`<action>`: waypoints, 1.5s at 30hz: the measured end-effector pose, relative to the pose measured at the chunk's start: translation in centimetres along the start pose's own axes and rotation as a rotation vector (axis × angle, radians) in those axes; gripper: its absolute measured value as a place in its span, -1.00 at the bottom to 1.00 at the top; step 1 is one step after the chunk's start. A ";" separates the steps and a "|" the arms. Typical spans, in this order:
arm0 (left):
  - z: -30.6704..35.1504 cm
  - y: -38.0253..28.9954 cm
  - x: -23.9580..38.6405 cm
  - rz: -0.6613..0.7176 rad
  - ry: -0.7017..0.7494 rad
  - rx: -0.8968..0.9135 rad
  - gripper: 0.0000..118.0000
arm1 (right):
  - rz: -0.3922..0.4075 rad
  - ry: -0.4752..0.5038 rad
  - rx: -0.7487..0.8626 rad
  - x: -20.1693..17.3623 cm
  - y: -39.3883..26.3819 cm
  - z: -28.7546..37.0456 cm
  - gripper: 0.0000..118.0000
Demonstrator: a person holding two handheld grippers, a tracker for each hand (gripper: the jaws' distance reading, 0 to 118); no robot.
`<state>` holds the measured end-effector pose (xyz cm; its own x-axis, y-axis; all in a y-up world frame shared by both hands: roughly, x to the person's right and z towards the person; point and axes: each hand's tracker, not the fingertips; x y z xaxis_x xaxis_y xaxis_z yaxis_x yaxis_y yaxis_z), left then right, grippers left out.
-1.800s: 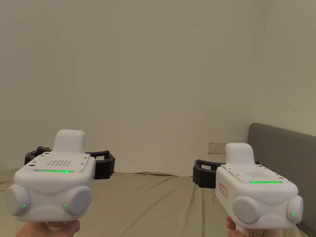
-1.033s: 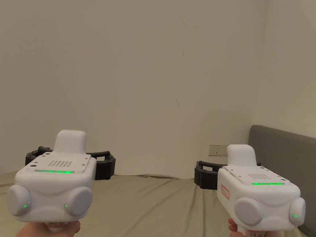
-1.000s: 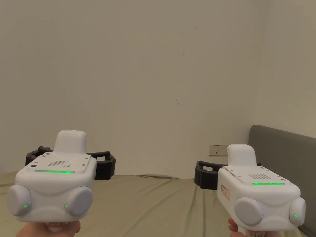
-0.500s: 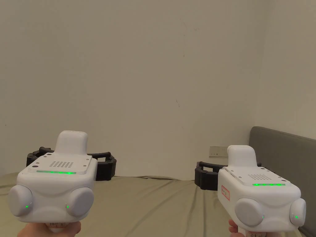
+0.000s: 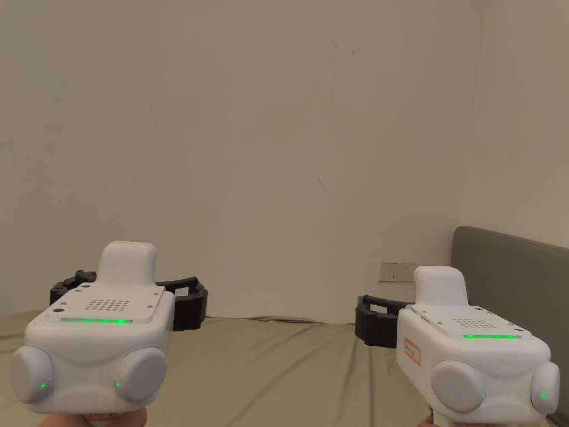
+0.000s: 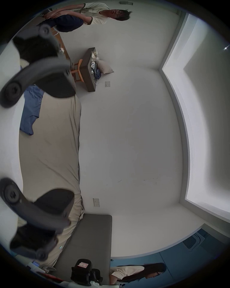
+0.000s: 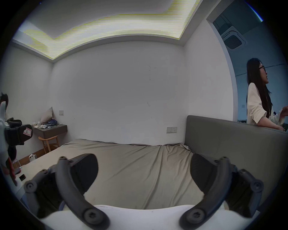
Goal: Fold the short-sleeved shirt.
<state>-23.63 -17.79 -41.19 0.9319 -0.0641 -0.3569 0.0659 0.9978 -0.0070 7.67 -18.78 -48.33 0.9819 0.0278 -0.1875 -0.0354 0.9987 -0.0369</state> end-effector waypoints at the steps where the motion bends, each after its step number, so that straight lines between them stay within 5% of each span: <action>1: 0.2 -0.1 0.1 -0.027 -0.002 0.015 -0.82 | -0.002 0.002 -0.002 0.0 -0.1 0.2 -0.54; 3: 0.1 -0.5 0.3 -0.047 0.040 0.033 -1.00 | 0.019 -0.015 0.007 -0.1 -0.7 0.2 -0.93; 5: -0.1 -0.7 -0.4 -0.022 0.012 0.003 -1.00 | 0.027 -0.106 0.036 -0.2 -1.4 0.3 -0.94; 13: 0.1 -2.8 -2.8 -0.019 0.032 -0.062 -1.00 | 0.098 -0.013 -0.047 -1.3 -3.5 0.0 -0.94; 19: 4.1 -7.9 -10.2 -0.051 0.247 -0.189 -1.00 | 0.146 0.239 -0.097 -8.9 -5.2 0.0 -0.94; 27: 12.7 -17.6 -23.3 0.024 0.497 -0.472 -1.00 | 0.133 0.664 -0.281 -26.2 -12.9 0.5 -0.94; 35: 12.1 -21.5 -26.3 0.107 0.449 -0.574 -1.00 | 0.204 0.708 -0.328 -31.1 -15.6 0.0 -0.94; 36: 11.2 -21.9 -26.5 0.161 0.396 -0.586 -0.95 | 0.210 0.706 -0.333 -31.0 -15.8 -0.4 -0.94; 38: 8.3 -23.1 -26.6 0.231 0.332 -0.636 0.75 | 0.230 0.690 -0.342 -30.8 -16.2 -1.0 -0.94; 39: 6.4 -24.3 -26.6 0.248 0.274 -0.649 0.87 | 0.243 0.676 -0.348 -30.6 -16.5 -1.7 -0.94; 45: -6.8 -31.2 -22.7 0.208 0.171 -0.801 0.87 | 0.338 0.587 -0.413 -28.9 -19.6 -5.7 -0.94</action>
<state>-49.27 -47.35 -39.27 0.8261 0.0611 -0.5602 -0.4336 0.7039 -0.5626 -21.04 -39.39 -47.74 0.6511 0.1846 -0.7362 -0.4931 0.8403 -0.2253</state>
